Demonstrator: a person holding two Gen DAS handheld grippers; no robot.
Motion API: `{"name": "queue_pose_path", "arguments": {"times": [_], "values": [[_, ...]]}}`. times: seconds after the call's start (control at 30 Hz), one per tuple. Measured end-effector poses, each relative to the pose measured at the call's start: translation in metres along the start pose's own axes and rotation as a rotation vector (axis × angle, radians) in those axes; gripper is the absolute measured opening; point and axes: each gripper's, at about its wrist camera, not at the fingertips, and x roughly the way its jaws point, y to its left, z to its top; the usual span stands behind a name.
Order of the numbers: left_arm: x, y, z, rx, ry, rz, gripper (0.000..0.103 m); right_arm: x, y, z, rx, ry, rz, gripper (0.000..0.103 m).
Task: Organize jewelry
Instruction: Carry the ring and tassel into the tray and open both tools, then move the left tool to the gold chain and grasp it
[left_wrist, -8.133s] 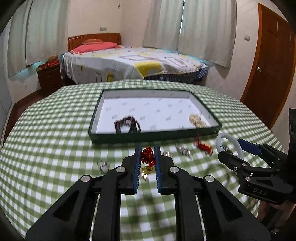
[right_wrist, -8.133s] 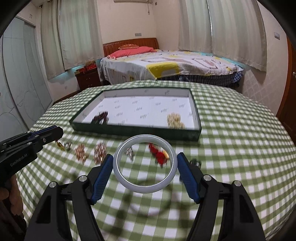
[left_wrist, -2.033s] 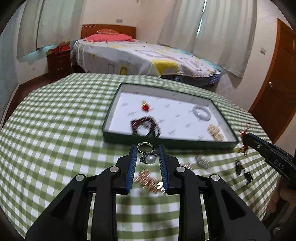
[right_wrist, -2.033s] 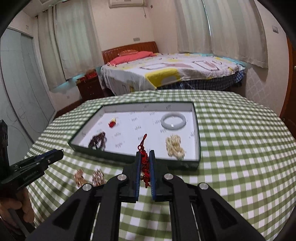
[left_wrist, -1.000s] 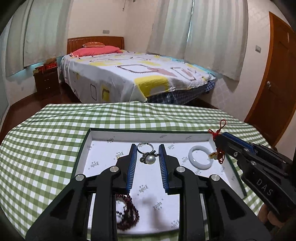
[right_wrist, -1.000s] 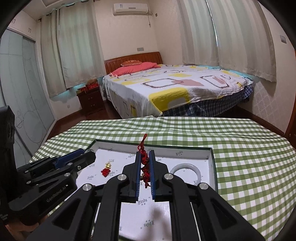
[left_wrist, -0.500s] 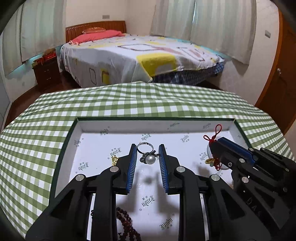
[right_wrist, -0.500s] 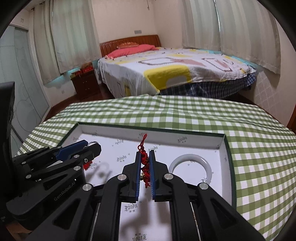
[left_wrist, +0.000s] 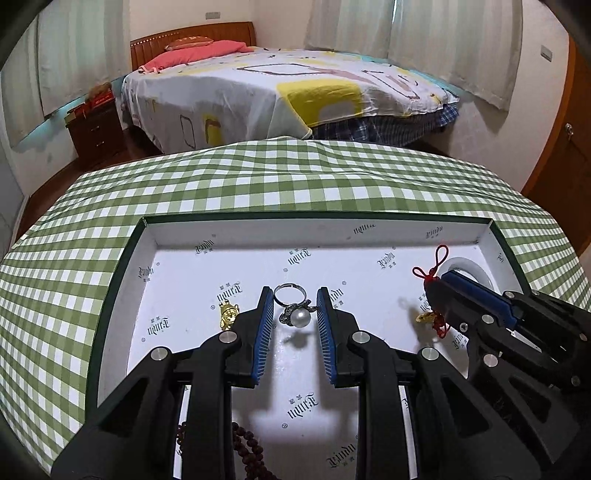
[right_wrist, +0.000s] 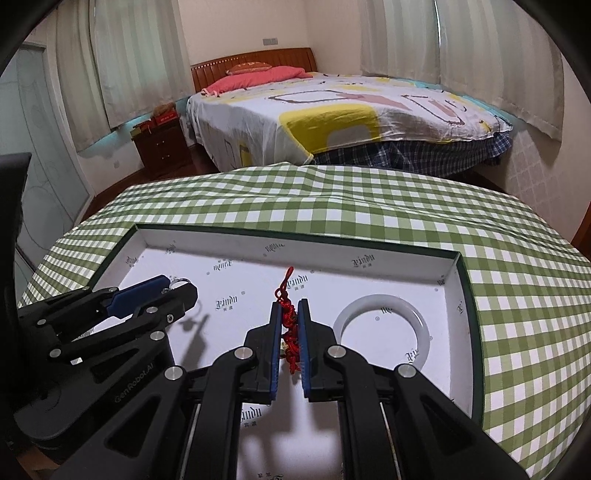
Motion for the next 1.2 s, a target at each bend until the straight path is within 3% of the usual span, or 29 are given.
{"name": "queue_pose_path", "arguments": {"times": [0.27, 0.33, 0.4, 0.67, 1.03, 1.2], "values": [[0.003, -0.002, 0.003, 0.001, 0.009, -0.003, 0.025, 0.002, 0.000, -0.001, -0.002, 0.016, -0.001, 0.010], [0.003, -0.002, 0.004, 0.001, 0.009, -0.004, 0.030, 0.002, 0.000, -0.001, -0.003, 0.015, -0.001, 0.011], [0.001, -0.002, 0.004, -0.005, 0.002, -0.004, 0.044, 0.001, 0.000, 0.000, -0.002, 0.014, -0.002, 0.016], [-0.004, 0.005, 0.002, -0.034, -0.005, -0.013, 0.051, -0.003, -0.003, 0.000, 0.005, -0.003, -0.013, 0.025], [-0.027, 0.015, 0.001, -0.051, -0.059, -0.016, 0.067, -0.025, -0.010, 0.000, 0.022, -0.056, -0.036, 0.050], [-0.050, 0.019, 0.000, -0.053, -0.120, -0.024, 0.076, -0.039, -0.011, 0.000, 0.027, -0.085, -0.043, 0.060]]}}
